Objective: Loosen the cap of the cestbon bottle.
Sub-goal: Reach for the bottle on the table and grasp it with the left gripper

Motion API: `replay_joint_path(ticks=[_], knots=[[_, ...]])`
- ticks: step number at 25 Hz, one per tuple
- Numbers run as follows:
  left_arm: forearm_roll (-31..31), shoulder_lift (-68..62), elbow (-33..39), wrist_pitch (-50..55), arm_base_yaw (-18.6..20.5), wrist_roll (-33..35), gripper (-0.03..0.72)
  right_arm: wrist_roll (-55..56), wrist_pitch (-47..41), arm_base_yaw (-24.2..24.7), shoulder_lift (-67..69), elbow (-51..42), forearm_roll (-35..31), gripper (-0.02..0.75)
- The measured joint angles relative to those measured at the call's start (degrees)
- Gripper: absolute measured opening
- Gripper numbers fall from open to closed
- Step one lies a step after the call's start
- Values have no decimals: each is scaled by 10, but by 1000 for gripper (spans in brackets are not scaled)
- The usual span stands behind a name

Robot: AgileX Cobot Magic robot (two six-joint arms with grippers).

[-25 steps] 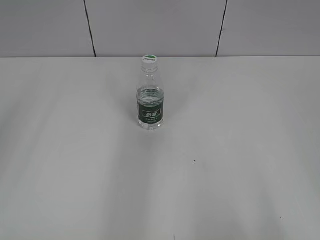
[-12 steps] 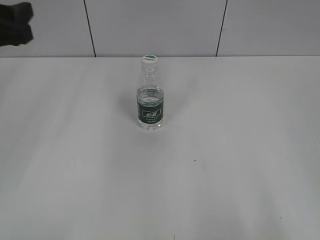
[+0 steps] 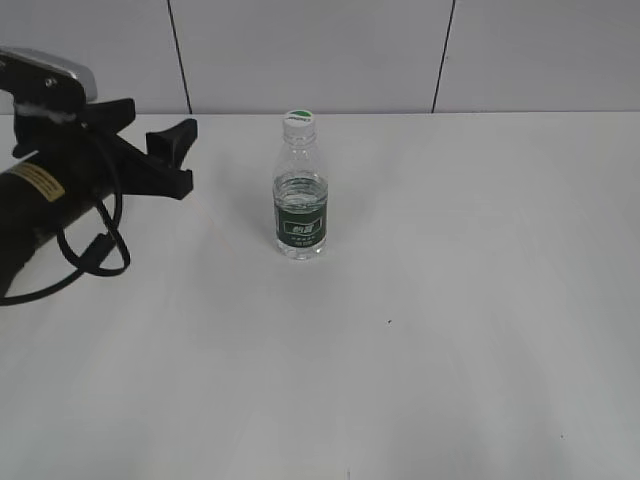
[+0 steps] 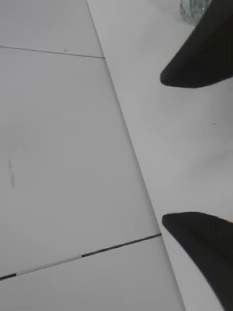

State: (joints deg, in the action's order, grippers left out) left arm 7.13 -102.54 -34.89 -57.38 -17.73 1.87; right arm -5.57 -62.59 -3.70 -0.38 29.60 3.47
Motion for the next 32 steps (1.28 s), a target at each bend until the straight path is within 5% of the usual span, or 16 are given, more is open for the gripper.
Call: replay_joint_path(ticks=[5, 12, 24, 32], knots=[[48, -98, -1, -101, -1, -25, 486, 0, 0, 0, 0, 0, 0, 515], [161, -170, -1, -113, -1, -46, 486, 0, 0, 0, 0, 0, 0, 515], [210, -177, -1, -115, -10, -50, 488, 0, 0, 0, 0, 0, 0, 515], [221, -203, -23, -117, -10, -65, 558, 0, 0, 0, 0, 0, 0, 515]])
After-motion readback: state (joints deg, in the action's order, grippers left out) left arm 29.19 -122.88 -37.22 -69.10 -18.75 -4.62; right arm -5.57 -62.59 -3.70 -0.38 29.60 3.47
